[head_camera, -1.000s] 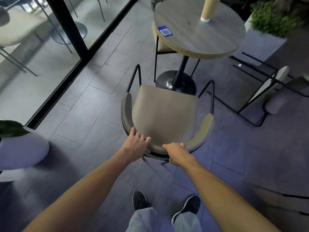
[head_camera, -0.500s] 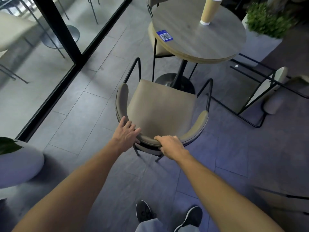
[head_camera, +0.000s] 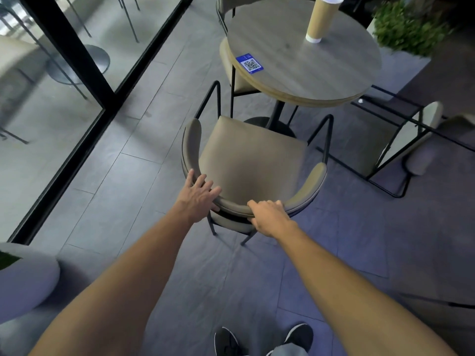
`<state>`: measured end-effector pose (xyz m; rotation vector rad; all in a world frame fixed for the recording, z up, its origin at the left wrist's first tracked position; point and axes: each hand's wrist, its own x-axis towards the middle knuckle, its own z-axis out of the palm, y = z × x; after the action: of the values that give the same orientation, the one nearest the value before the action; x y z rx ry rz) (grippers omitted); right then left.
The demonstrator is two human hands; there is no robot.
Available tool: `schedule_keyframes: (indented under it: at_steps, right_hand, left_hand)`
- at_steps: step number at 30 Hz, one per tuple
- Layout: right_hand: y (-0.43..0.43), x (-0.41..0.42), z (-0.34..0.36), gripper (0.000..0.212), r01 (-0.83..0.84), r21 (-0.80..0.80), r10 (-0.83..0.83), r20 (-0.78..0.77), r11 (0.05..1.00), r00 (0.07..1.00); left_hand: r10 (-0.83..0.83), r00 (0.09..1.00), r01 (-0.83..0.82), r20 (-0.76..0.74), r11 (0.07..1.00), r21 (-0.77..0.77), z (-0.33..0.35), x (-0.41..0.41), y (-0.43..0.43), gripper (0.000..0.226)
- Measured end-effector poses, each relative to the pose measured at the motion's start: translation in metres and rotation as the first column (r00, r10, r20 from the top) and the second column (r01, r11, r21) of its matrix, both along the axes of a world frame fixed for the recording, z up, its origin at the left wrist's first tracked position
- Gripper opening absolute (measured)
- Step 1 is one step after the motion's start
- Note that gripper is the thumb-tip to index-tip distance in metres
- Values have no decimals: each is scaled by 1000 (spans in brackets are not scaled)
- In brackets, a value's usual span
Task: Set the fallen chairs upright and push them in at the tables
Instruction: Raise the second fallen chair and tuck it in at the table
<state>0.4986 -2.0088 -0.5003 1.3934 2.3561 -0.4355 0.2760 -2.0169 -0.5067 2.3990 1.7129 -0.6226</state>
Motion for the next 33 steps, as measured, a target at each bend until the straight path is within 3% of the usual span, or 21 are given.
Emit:
schedule_keyframes:
  at_steps: [18,33]
  right_hand:
    - [62,-23,-7,25,56,-8,-56,-107,998,993]
    - [73,-42,-2,23,80,-7,-80,-92,997,993]
  left_hand:
    - [-63,998,63,0,998,-14,5,-27,84,53]
    - [-82,996,82,-23,997,8,1,-43,106,54]
